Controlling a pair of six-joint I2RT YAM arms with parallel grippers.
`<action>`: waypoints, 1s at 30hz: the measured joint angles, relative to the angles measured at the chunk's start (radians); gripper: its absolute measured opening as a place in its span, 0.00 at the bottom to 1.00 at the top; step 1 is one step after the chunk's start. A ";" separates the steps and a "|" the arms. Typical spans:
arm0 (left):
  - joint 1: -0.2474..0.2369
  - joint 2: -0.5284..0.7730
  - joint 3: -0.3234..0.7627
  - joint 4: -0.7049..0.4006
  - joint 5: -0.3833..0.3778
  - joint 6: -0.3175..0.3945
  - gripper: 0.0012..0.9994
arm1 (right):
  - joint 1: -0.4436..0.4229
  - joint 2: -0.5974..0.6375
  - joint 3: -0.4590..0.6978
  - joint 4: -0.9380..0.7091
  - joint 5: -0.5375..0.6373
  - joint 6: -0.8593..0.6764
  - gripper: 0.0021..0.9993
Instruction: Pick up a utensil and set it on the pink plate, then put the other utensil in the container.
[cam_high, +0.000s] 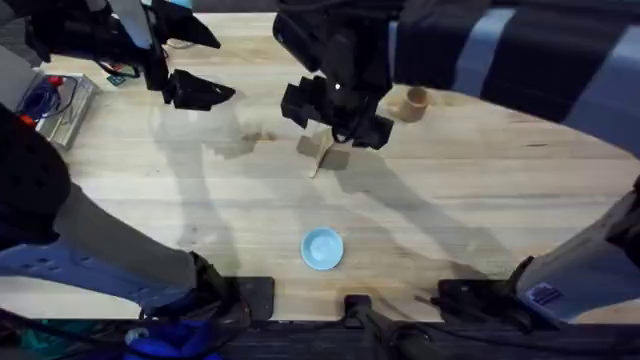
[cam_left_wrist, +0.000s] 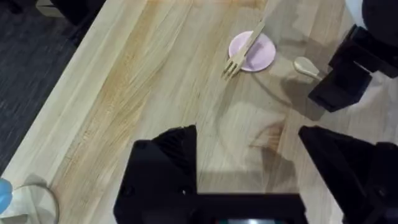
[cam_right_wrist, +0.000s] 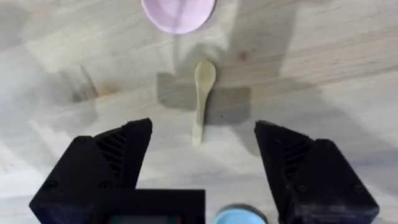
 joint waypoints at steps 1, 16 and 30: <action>0.000 0.000 0.000 0.000 0.000 0.000 0.99 | 0.000 0.001 -0.012 0.018 0.000 0.007 1.00; 0.000 0.000 0.000 0.000 0.000 0.000 0.99 | 0.030 0.149 -0.036 0.063 0.000 0.034 1.00; 0.000 0.000 0.000 0.000 0.000 0.000 0.99 | 0.048 0.160 -0.036 0.065 0.003 0.037 0.90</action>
